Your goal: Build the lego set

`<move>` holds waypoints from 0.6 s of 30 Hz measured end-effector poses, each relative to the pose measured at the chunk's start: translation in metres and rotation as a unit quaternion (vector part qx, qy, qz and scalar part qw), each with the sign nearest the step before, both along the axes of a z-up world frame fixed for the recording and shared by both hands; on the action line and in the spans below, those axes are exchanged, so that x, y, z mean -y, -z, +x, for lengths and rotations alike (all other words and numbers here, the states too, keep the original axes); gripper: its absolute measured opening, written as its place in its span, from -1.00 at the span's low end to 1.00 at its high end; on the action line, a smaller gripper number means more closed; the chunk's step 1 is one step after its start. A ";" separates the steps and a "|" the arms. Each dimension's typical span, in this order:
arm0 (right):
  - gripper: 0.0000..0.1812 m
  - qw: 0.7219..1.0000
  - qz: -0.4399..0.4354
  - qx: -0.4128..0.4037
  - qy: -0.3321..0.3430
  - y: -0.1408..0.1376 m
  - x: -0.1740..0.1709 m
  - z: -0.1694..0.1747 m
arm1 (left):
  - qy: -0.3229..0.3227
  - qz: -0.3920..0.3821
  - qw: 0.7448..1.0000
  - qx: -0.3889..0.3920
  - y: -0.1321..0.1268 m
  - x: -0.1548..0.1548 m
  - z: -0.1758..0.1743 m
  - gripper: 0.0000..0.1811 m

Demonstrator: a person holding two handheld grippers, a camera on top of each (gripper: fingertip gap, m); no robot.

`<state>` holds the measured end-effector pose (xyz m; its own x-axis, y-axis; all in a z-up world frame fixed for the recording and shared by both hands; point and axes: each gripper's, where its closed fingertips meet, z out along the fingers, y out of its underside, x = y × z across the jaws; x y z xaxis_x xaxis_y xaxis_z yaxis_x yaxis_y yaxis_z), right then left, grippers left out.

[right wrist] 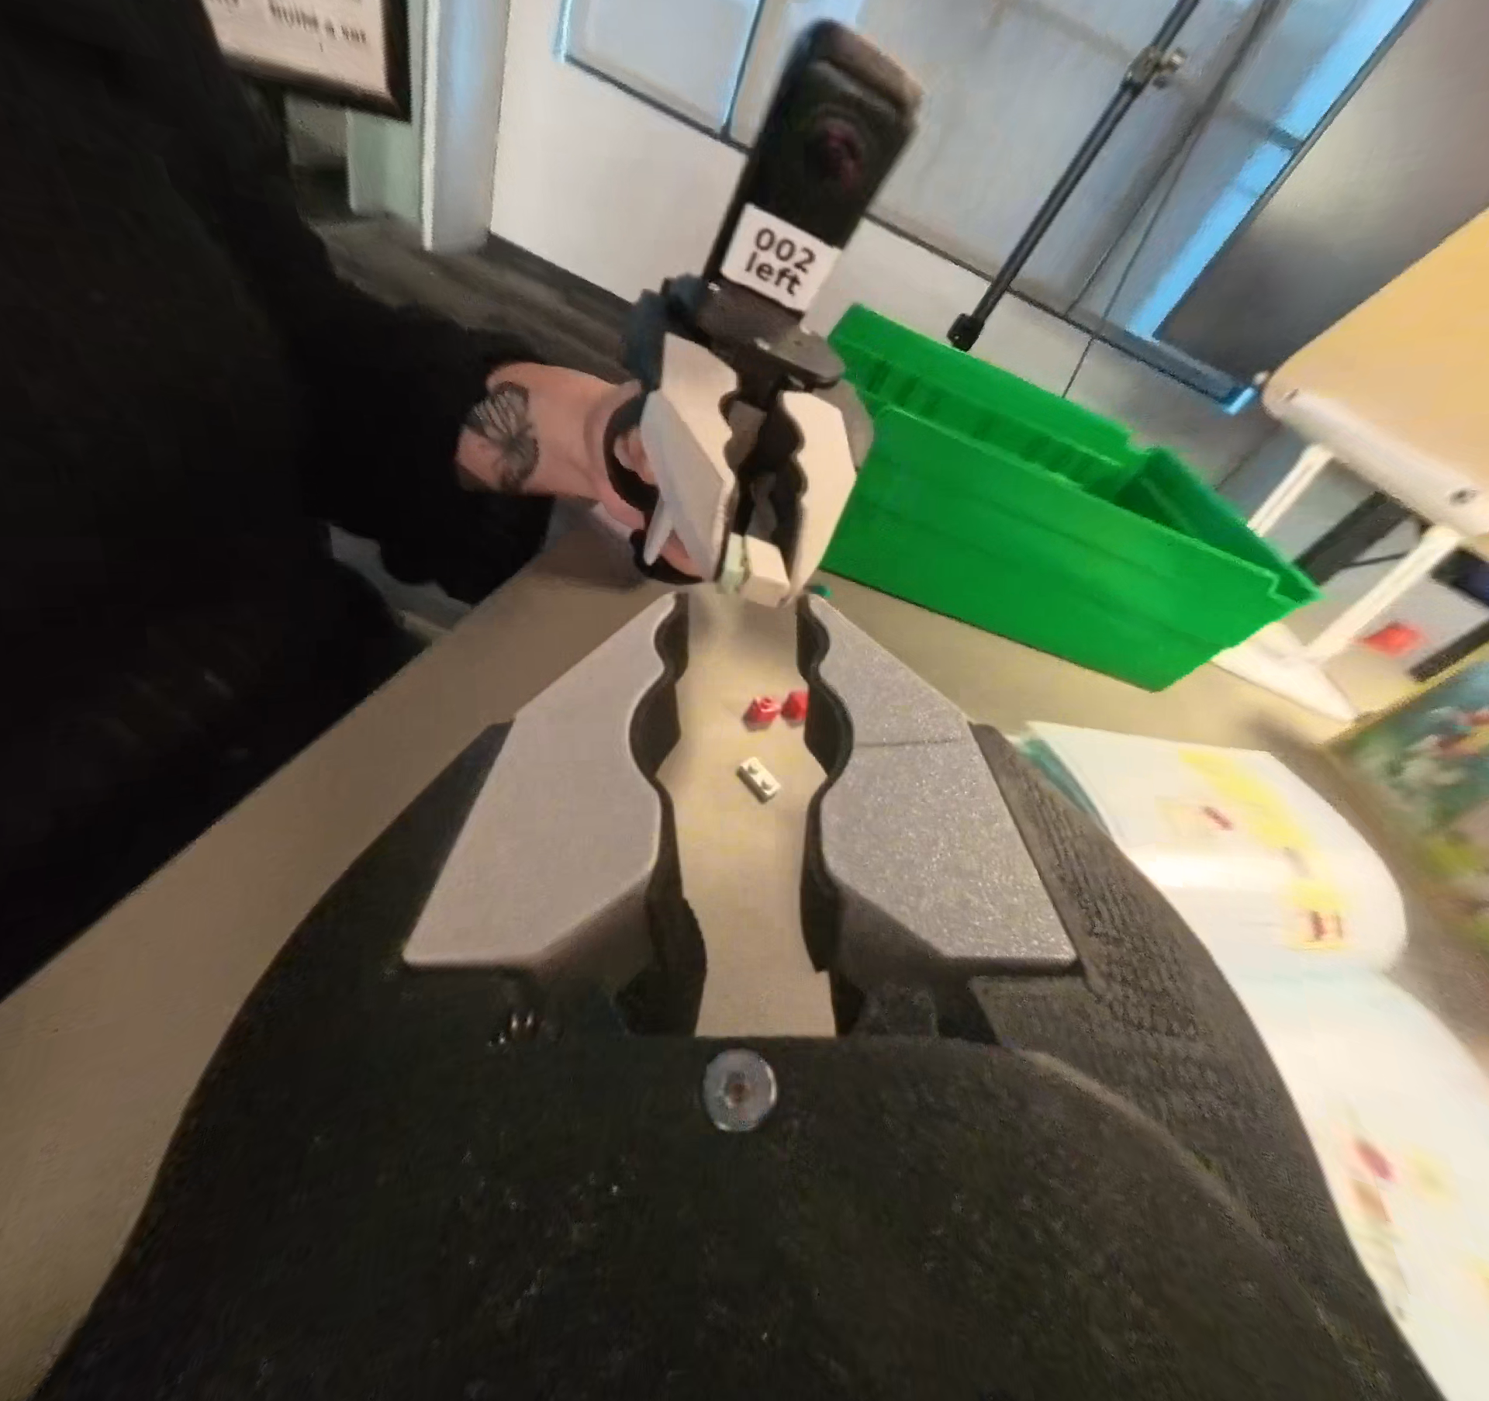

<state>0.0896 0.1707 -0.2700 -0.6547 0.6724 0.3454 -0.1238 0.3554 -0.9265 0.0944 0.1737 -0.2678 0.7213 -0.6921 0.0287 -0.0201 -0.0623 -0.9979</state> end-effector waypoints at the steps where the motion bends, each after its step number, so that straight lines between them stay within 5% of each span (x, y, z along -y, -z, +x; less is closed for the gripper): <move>1: -0.75 1.000 -0.007 0.006 -0.003 0.001 -0.001 0.000 | -0.002 0.008 1.000 -0.011 0.000 0.001 0.001 -0.84; 18: -0.83 0.998 -0.036 0.053 -0.026 0.006 0.003 0.002 | 0.002 0.022 0.999 -0.031 0.009 0.002 0.007 -0.83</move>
